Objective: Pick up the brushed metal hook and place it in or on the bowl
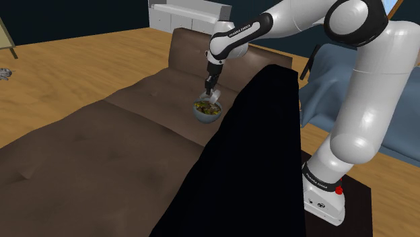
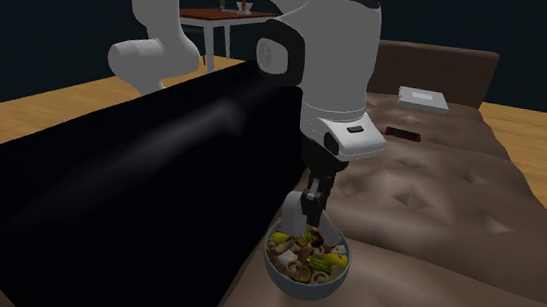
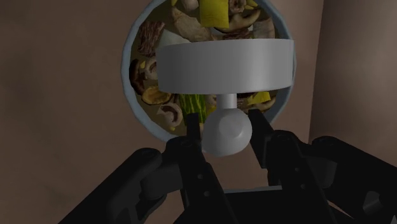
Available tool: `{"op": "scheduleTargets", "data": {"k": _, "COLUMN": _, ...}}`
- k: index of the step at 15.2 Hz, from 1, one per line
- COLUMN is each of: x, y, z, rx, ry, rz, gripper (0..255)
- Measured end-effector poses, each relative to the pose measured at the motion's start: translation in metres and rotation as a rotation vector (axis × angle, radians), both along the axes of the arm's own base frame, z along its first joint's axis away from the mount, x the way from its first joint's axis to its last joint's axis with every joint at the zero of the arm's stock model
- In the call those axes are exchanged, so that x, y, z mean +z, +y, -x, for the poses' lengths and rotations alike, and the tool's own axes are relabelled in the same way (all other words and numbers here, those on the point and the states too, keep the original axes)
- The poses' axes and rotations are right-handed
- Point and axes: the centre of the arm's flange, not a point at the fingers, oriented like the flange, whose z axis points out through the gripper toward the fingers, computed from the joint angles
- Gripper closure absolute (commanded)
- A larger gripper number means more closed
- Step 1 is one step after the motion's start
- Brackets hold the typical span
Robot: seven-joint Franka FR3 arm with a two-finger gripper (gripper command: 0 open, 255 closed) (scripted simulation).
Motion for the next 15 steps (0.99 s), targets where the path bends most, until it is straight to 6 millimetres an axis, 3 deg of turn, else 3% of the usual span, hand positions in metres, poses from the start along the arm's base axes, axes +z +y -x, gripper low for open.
{"op": "scheduleTargets", "data": {"k": 2, "x": 0.0, "y": 0.0, "z": 0.0, "rx": 0.0, "ry": 0.0, "rz": 0.0, "gripper": 255}}
{"op": "scheduleTargets", "data": {"k": 3, "x": 0.0, "y": 0.0, "z": 0.0, "rx": 0.0, "ry": 0.0, "rz": 0.0, "gripper": 0}}
{"op": "scheduleTargets", "data": {"k": 9, "x": 0.0, "y": 0.0, "z": 0.0, "rx": 0.0, "ry": 0.0, "rz": 0.0, "gripper": 0}}
{"op": "scheduleTargets", "data": {"k": 13, "x": 0.039, "y": -0.002, "z": 0.0, "rx": 0.0, "ry": -0.002, "rz": 0.0, "gripper": 0}}
{"op": "scheduleTargets", "data": {"k": 15, "x": 0.047, "y": -0.002, "z": 0.001, "rx": 0.0, "ry": -0.001, "rz": 0.0, "gripper": 0}}
